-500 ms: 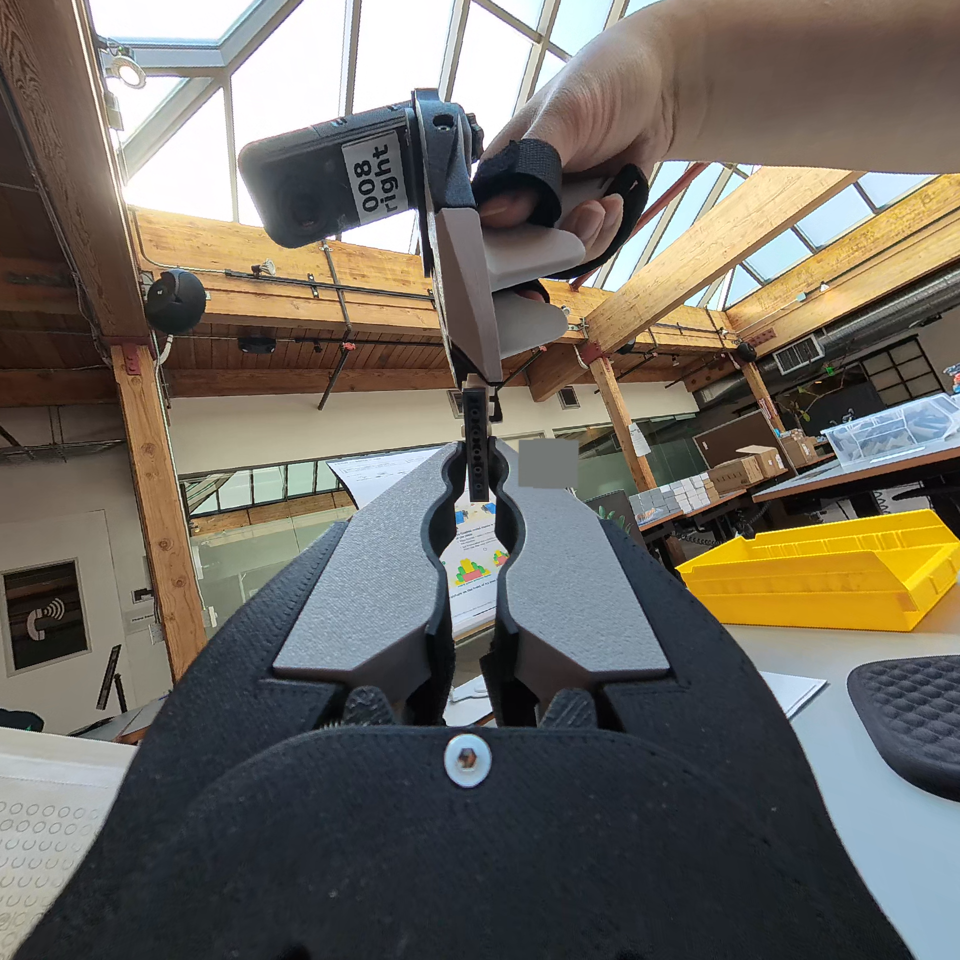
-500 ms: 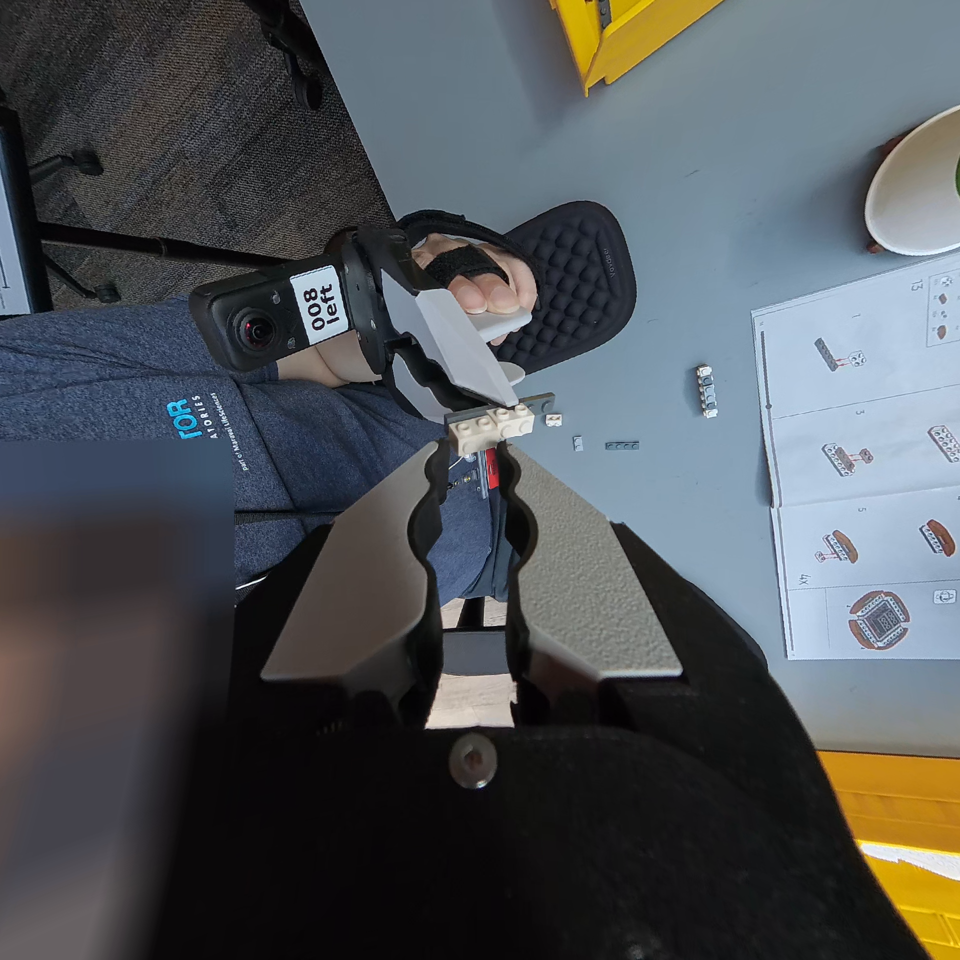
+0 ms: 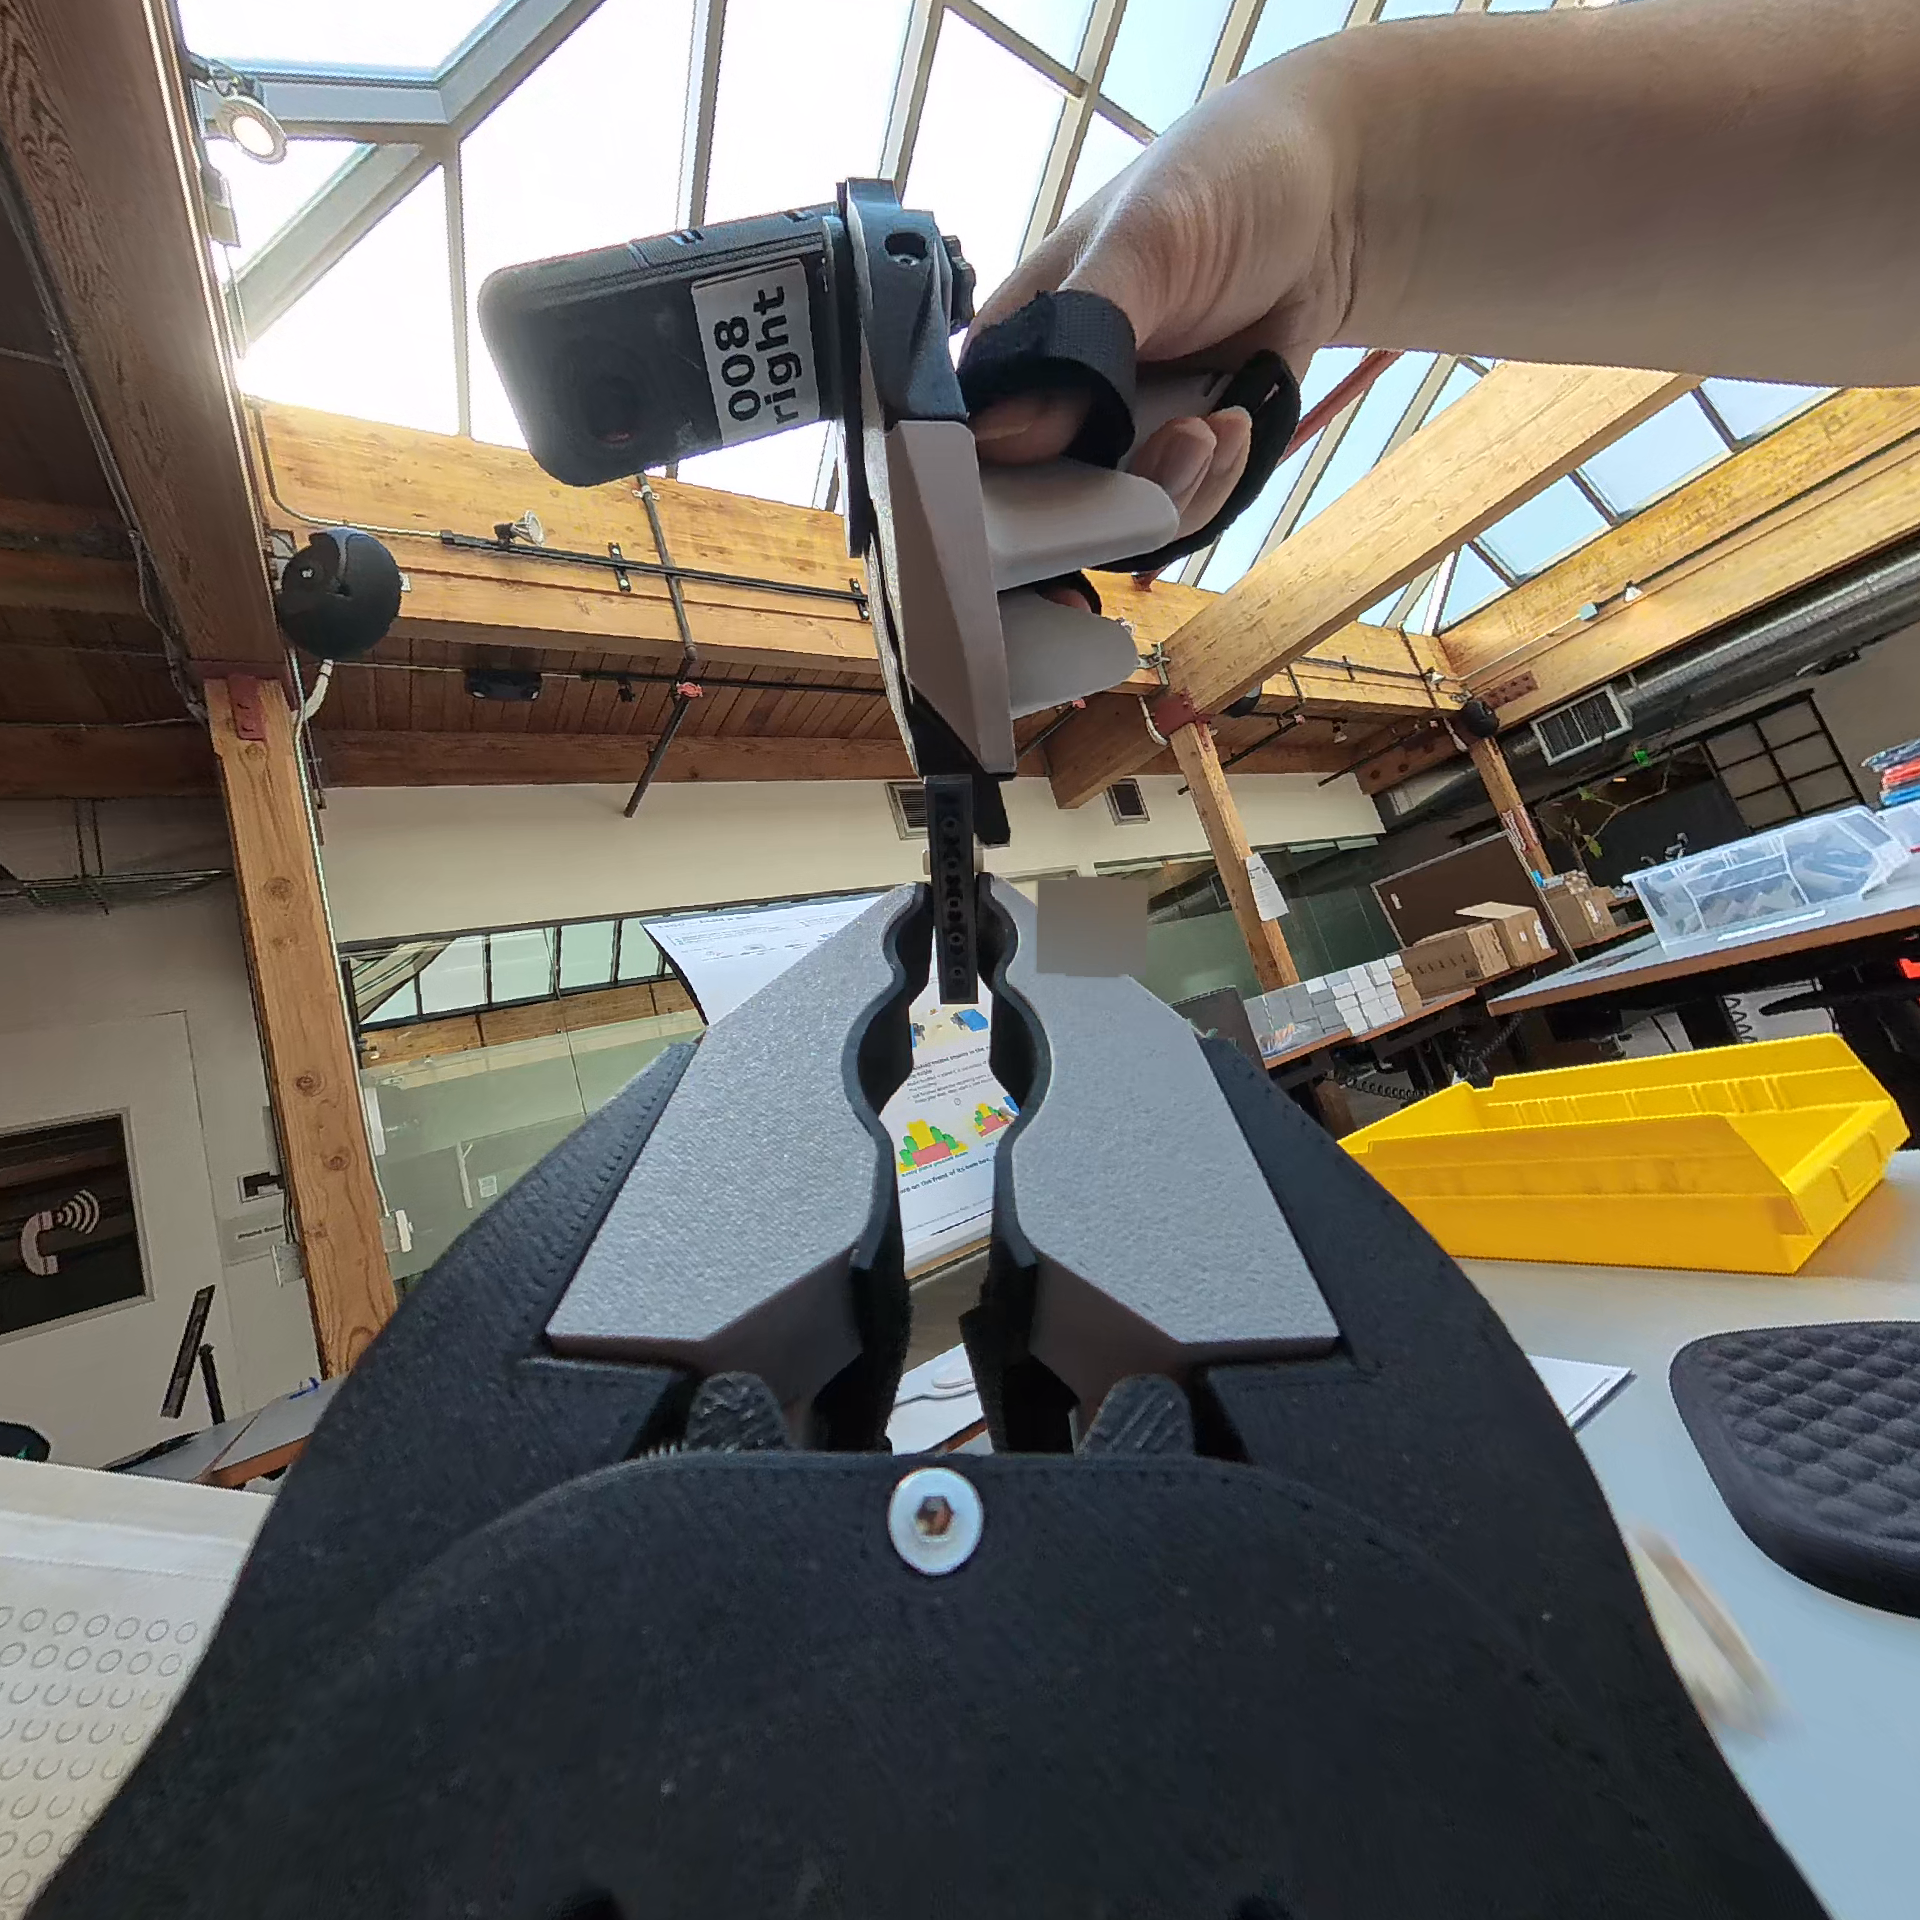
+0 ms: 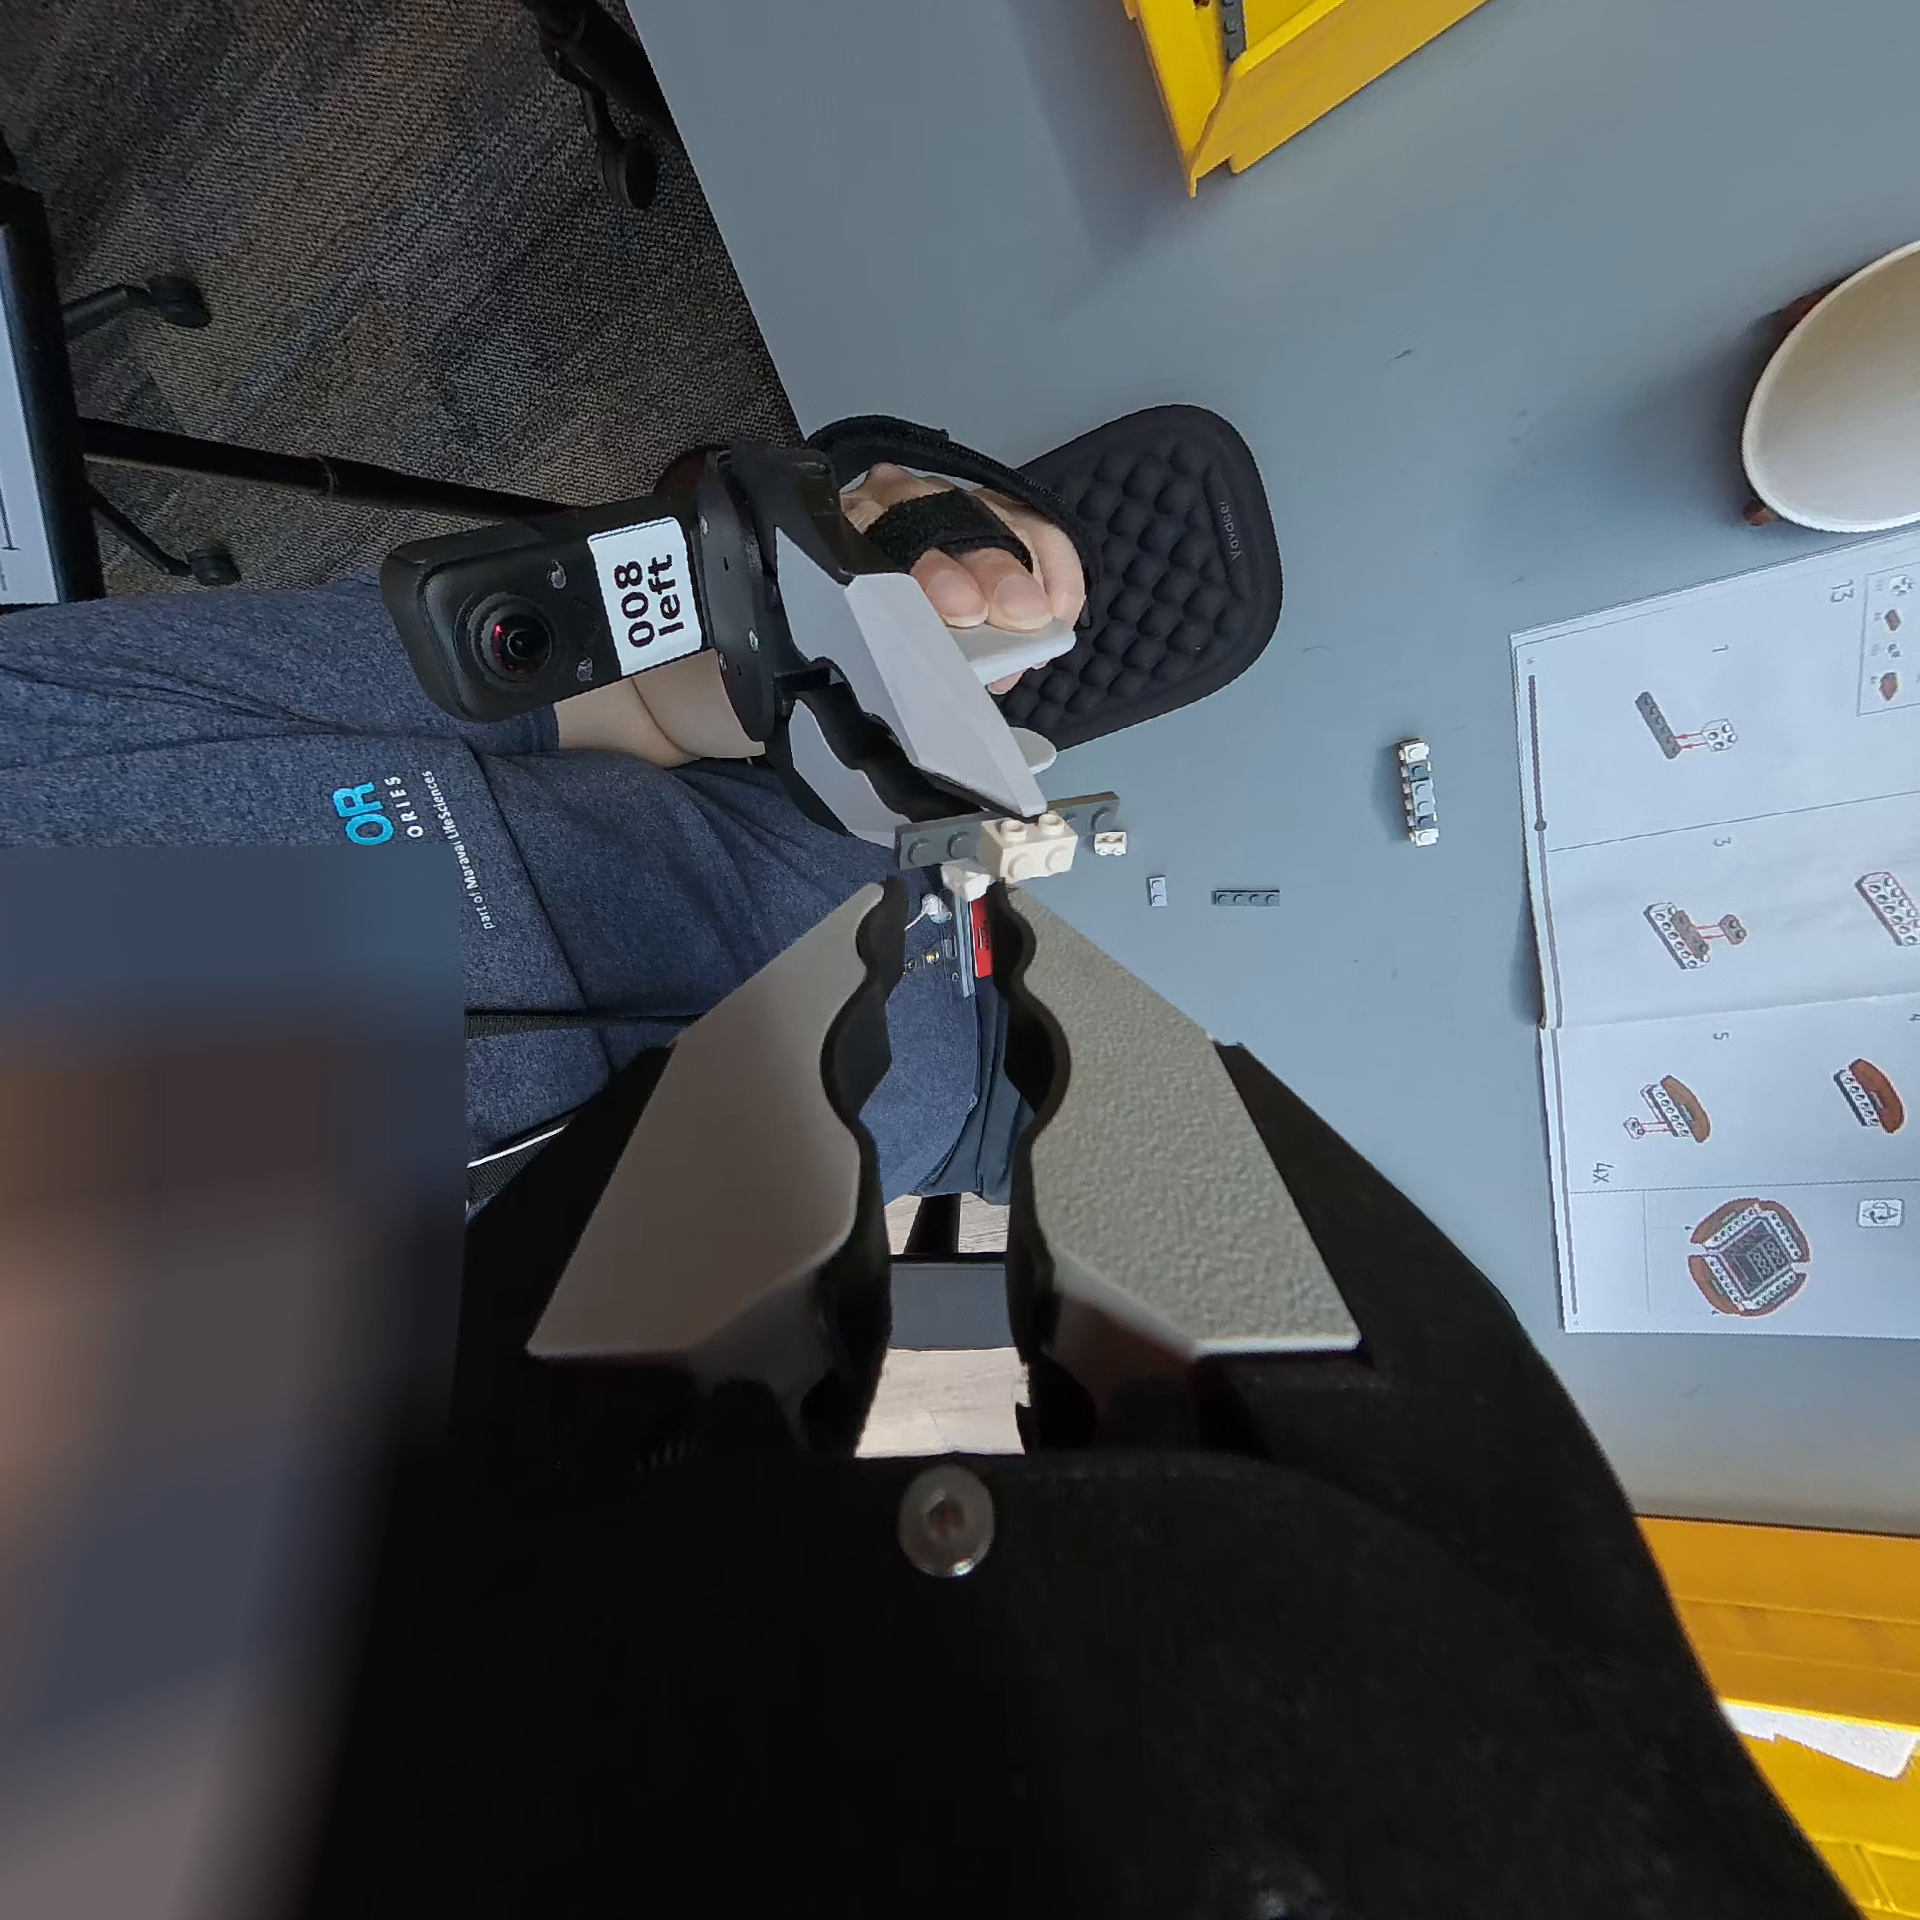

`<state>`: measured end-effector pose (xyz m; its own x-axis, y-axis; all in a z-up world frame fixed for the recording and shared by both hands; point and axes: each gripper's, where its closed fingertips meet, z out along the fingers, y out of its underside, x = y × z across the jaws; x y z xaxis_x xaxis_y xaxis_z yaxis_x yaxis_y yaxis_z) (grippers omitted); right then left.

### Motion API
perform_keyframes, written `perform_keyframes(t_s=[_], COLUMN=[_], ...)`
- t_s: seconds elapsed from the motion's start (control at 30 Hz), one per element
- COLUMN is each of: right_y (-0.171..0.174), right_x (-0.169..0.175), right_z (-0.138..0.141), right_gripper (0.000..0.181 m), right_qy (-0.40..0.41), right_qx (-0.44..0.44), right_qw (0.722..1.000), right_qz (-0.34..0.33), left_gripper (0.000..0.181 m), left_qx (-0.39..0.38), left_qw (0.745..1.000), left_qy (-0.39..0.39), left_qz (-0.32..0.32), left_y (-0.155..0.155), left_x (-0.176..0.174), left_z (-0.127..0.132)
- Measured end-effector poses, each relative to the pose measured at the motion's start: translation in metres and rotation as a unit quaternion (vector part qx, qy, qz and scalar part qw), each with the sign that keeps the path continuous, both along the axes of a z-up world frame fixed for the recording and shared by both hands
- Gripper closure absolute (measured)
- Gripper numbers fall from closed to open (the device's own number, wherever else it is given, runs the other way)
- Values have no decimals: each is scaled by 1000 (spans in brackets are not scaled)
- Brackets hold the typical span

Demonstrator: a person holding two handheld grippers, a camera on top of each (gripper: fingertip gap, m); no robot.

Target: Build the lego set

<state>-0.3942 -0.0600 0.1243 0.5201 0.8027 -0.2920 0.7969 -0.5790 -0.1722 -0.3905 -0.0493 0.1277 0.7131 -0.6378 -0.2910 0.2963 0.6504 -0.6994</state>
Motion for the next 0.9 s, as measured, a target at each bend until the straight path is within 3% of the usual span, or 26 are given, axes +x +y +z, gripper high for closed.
perform_keyframes(t_s=[0.23, 0.4, 0.5, 0.6, 0.67, 0.8, 0.9], right_y=[4, 3, 2, -16, -22, -44, -47], right_x=[11, 36, 50, 56, 62, 54, 51], right_z=[-2, -11, -32, -65, -105, -202, -242], right_gripper=[171, 173, 177, 178, 171, 160, 154], right_qy=[26, 119, 201, 316, 330, 287, 257], right_qx=[20, 69, 163, 258, 312, 260, 302], right_qw=[999, 990, 964, 907, 884, 919, 916], right_qz=[7, 23, 52, 109, 107, 75, 58], left_gripper=[176, 176, 176, 176, 176, 176, 176], left_qx=[-36, -62, -65, -71, -76, -87, -89], left_qw=[999, 998, 998, 997, 997, 995, 995], left_qy=[-1, 1, 12, 16, 18, 29, 35], left_qz=[19, 20, 20, 19, 17, 24, 24], left_y=[22, 35, 38, 38, 39, 41, 40], left_x=[-12, -14, -9, -10, -14, -24, -29], left_z=[-12, -24, -26, -25, -24, -21, -19])
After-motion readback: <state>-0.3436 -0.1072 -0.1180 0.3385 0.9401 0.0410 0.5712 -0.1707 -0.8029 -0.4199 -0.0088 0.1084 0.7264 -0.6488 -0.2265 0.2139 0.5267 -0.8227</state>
